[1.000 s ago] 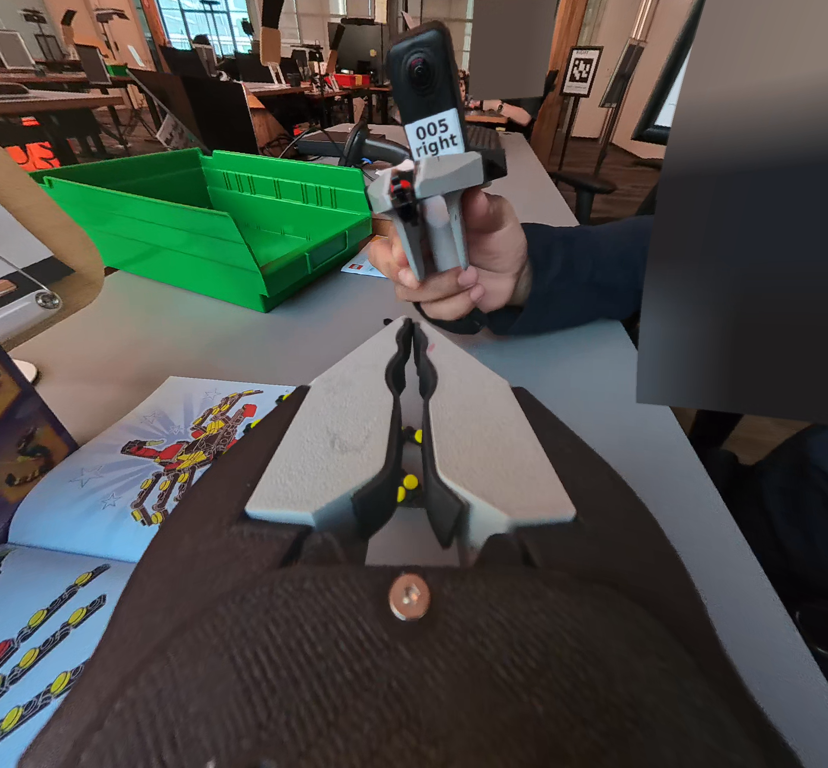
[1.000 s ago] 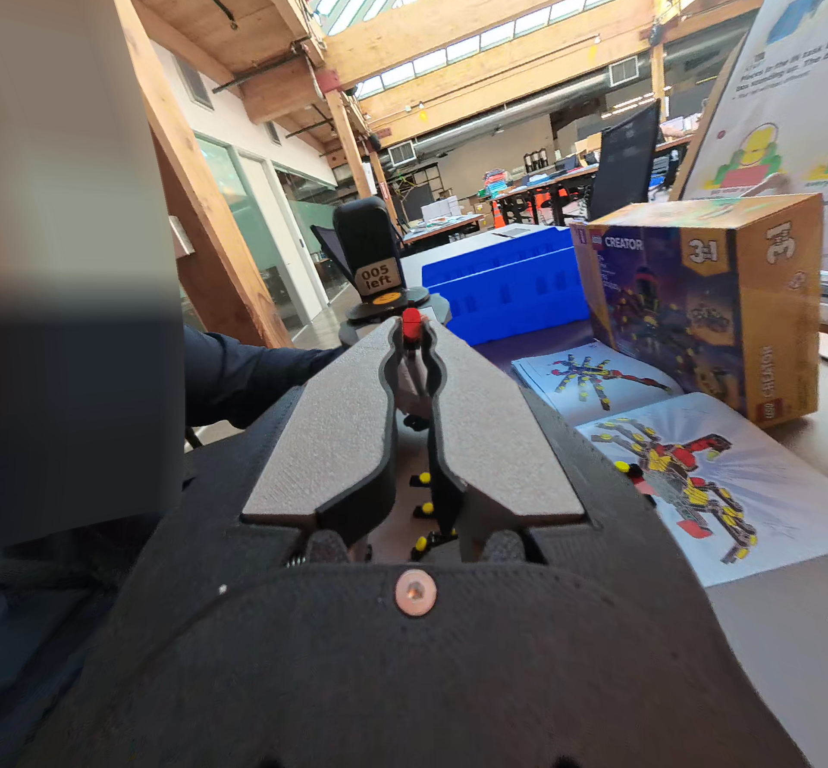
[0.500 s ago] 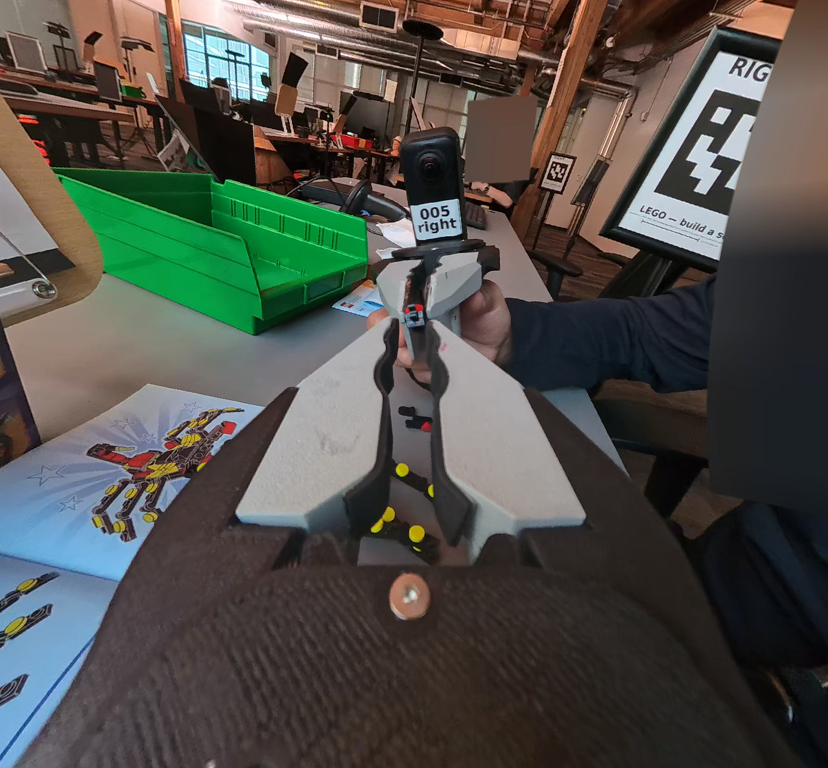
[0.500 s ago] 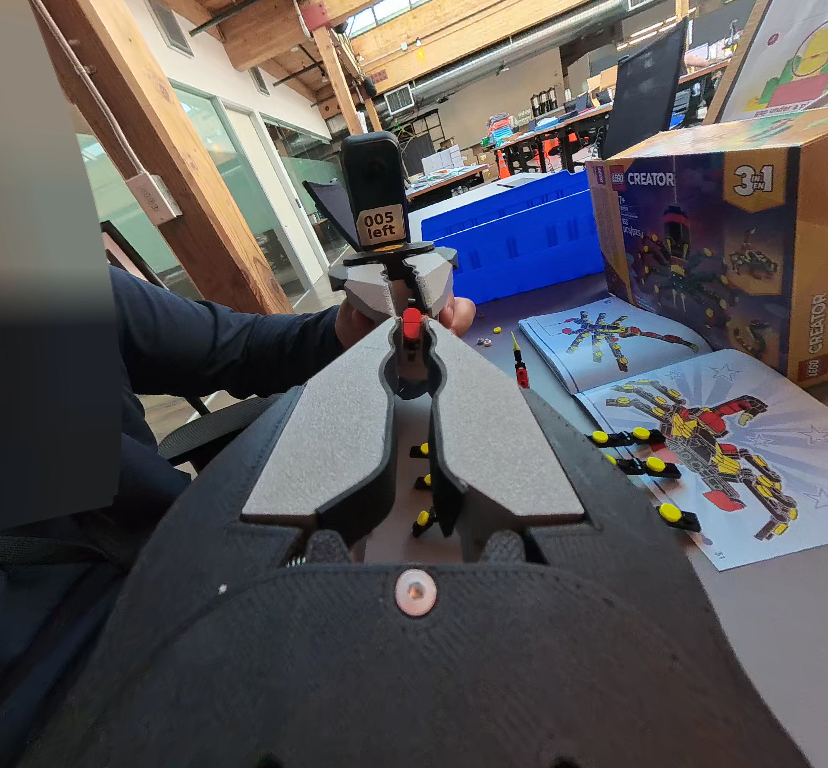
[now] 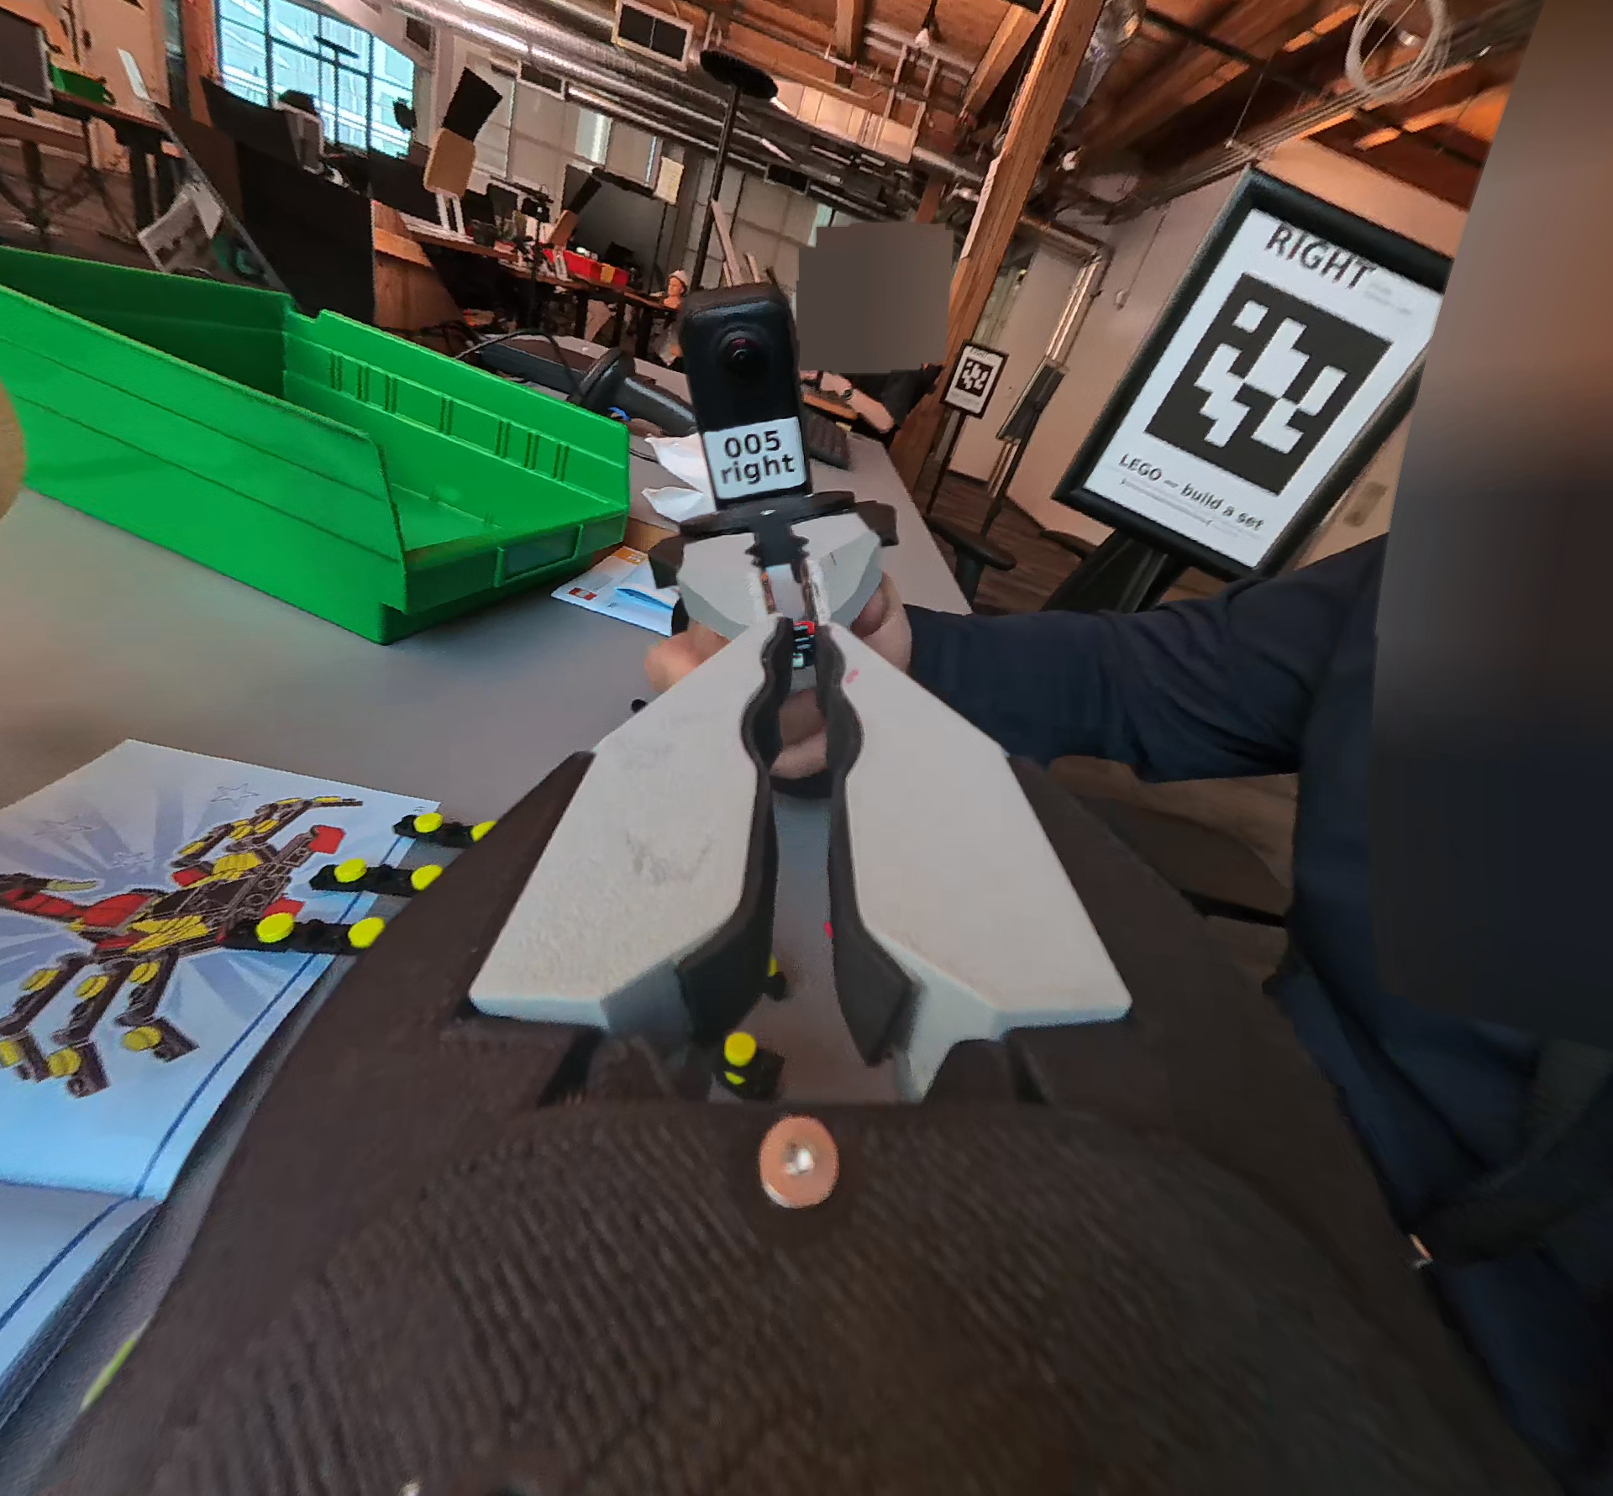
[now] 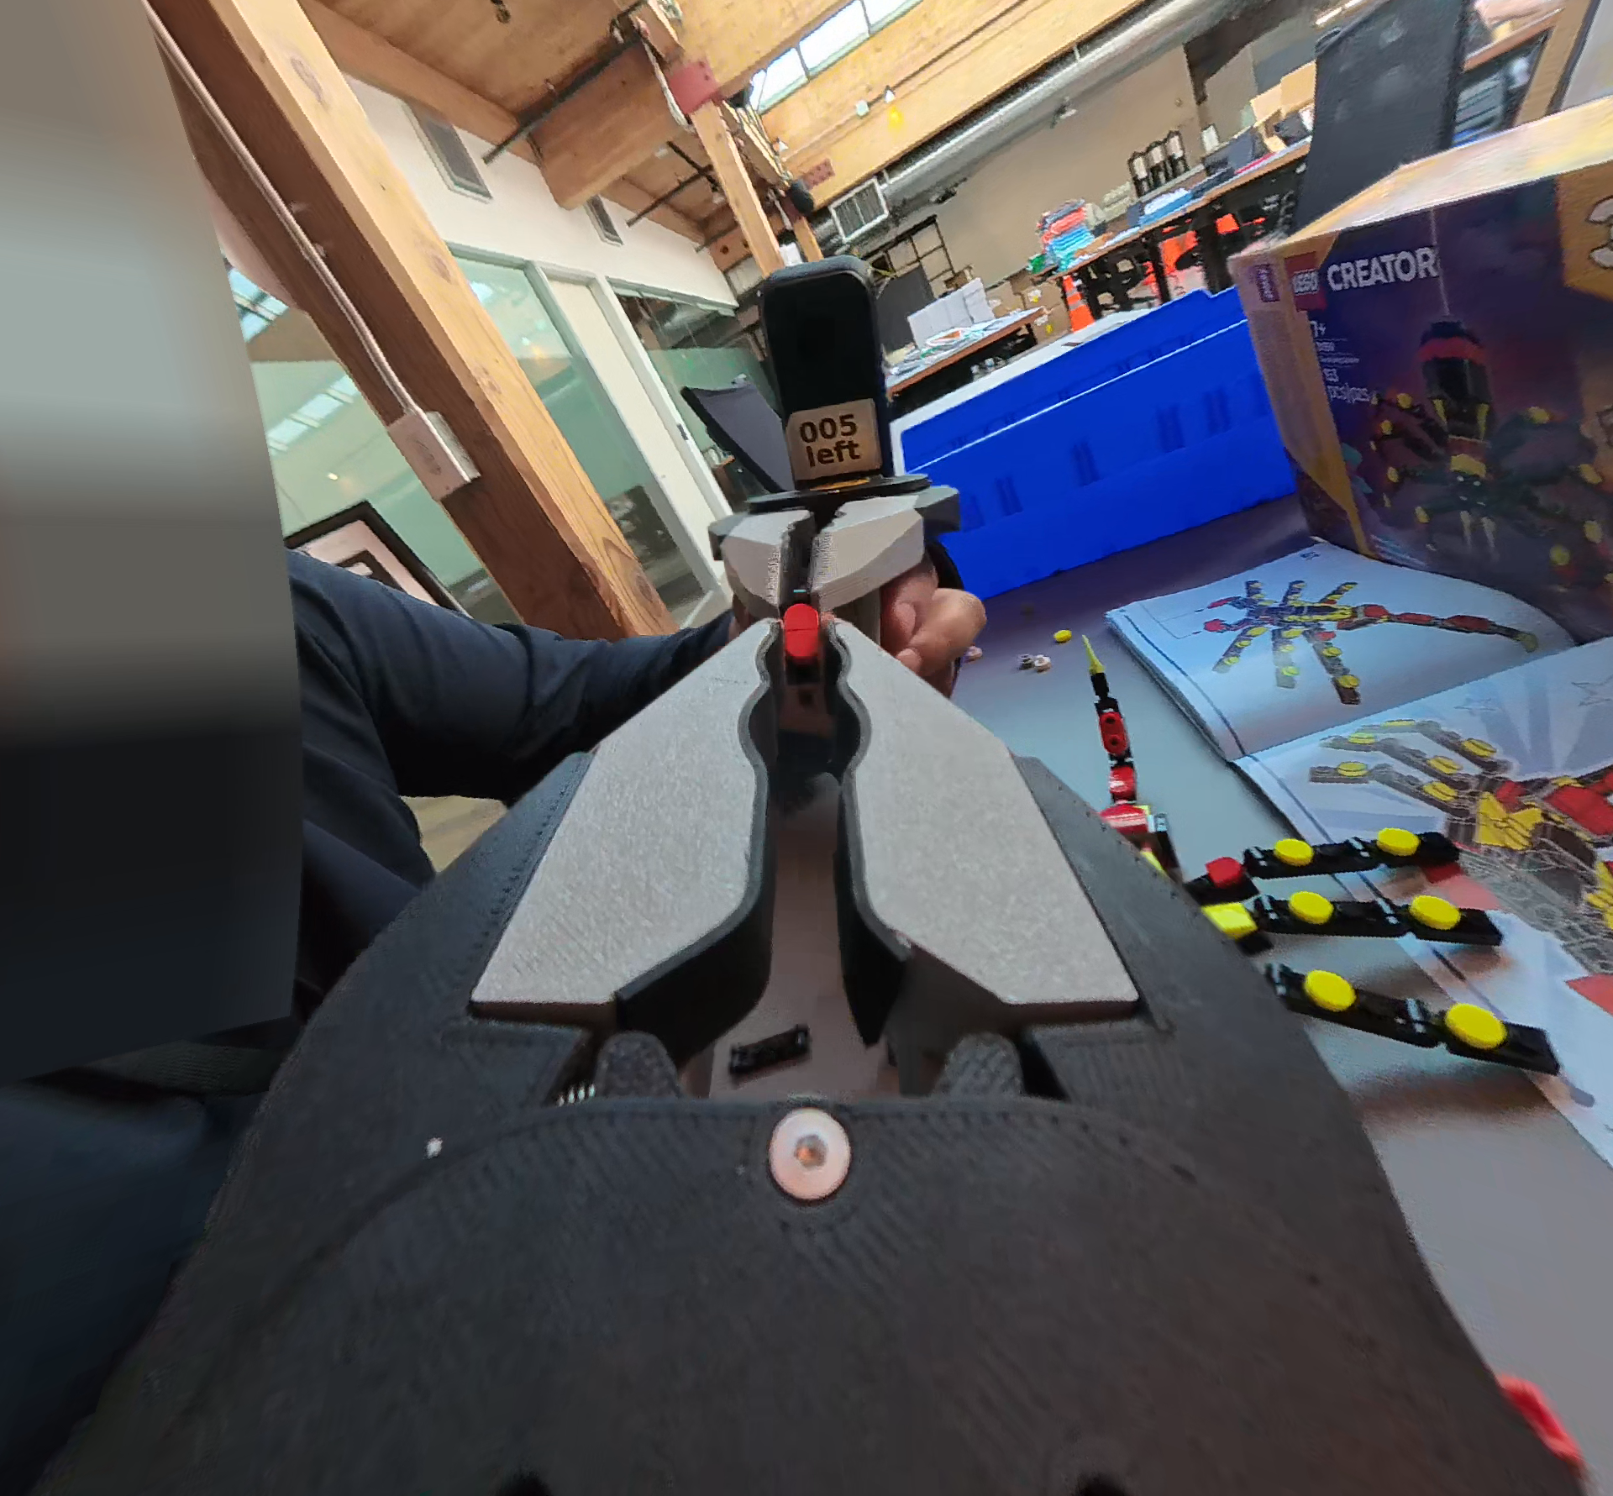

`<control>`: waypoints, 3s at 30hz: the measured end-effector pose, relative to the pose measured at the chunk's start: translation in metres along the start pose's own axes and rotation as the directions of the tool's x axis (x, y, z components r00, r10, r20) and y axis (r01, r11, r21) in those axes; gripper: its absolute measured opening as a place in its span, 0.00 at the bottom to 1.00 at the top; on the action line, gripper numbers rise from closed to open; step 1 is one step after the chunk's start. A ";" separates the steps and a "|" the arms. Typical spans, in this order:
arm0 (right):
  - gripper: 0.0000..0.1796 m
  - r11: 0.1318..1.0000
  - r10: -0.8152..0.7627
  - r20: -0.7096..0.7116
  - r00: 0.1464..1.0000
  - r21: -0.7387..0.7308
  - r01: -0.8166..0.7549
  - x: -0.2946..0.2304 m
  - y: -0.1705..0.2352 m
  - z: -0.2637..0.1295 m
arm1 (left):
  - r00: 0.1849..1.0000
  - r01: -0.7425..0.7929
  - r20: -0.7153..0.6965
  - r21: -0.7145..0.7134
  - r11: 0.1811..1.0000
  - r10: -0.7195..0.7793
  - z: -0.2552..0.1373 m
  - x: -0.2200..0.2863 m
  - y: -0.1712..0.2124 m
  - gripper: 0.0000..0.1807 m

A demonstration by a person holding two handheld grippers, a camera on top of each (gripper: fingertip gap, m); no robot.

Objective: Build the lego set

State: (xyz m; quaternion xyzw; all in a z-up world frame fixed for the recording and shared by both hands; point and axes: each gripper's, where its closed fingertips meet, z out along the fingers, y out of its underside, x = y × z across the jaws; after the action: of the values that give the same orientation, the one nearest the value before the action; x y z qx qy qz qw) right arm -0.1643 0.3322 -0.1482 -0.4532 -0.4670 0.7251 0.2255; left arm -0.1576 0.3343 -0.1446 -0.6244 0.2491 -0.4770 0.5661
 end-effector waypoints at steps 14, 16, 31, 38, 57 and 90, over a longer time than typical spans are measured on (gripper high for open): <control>0.01 0.996 -0.091 -0.087 0.992 0.000 0.091 0.009 -0.002 -0.004 | 0.994 0.111 -0.018 0.082 0.990 -0.110 -0.007 -0.009 -0.008 0.00; 0.01 0.995 -0.098 -0.098 0.990 -0.004 0.098 0.011 -0.002 -0.005 | 0.991 0.131 -0.012 0.121 0.984 -0.130 -0.013 -0.013 -0.014 0.00; 0.01 0.989 -0.149 -0.111 0.983 0.006 0.150 0.008 -0.002 -0.001 | 0.981 0.189 -0.080 0.156 0.970 -0.179 -0.011 -0.007 -0.017 0.00; 0.00 0.989 -0.143 -0.090 0.986 0.015 0.145 0.004 -0.001 -0.001 | 0.988 0.147 -0.067 0.156 0.977 -0.138 -0.010 -0.005 -0.017 0.00; 0.00 0.959 -0.282 -0.135 0.950 -0.054 0.277 0.002 -0.002 -0.002 | 0.995 0.089 -0.059 0.103 0.991 -0.083 -0.008 -0.002 -0.013 0.00; 0.00 0.979 -0.201 -0.099 0.975 -0.046 0.197 -0.001 -0.001 -0.002 | 0.999 -0.049 0.010 0.023 0.999 0.049 -0.003 -0.004 0.001 0.00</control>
State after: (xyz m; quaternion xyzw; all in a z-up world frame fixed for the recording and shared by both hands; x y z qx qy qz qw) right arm -0.1624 0.3326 -0.1475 -0.4448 -0.5107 0.6660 0.3127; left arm -0.1619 0.3361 -0.1471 -0.6139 0.2561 -0.4628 0.5859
